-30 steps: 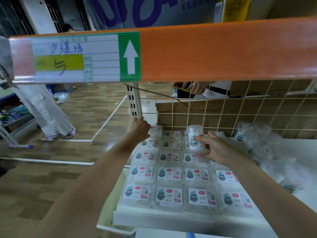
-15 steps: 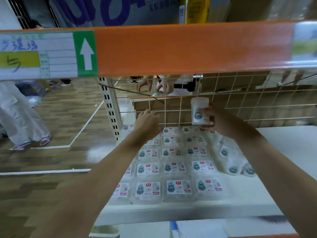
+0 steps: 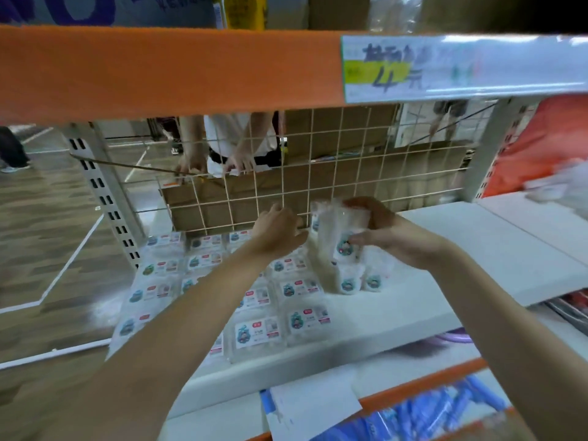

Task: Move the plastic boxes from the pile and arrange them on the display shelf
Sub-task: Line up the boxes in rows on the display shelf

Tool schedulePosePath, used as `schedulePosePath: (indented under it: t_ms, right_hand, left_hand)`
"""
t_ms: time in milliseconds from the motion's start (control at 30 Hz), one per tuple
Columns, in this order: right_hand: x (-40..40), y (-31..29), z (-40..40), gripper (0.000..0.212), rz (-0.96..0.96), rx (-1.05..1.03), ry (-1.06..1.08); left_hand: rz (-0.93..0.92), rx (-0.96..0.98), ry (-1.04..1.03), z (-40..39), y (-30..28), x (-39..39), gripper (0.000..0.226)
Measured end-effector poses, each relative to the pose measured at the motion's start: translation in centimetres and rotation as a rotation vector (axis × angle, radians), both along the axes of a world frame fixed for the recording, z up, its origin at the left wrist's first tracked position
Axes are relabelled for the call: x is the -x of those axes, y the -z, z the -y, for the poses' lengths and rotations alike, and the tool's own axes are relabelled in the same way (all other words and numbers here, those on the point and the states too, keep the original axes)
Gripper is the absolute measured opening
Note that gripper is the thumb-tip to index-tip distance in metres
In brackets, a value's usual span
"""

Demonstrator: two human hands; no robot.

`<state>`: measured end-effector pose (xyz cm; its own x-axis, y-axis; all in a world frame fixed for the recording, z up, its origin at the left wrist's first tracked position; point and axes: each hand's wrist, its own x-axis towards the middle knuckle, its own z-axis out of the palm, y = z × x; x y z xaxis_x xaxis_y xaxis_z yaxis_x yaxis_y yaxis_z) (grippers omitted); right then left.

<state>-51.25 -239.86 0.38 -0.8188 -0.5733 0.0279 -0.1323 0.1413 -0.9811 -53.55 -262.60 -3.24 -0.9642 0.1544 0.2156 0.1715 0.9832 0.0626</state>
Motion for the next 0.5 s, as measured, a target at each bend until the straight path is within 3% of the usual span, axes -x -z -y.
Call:
schedulePosePath:
  t_ms: [267, 500]
  right_hand:
    - [-3.1, 5.3, -4.0, 0.065, -0.101, -0.275, -0.062]
    - [-3.7, 7.8, -3.8, 0.063, -0.257, -0.408, 0.025]
  left_hand:
    - [0.043, 0.038, -0.002, -0.8, 0.6, -0.8, 0.036]
    - [0.073, 0.043, -0.022, -0.7, 0.4, -1.7, 0.034]
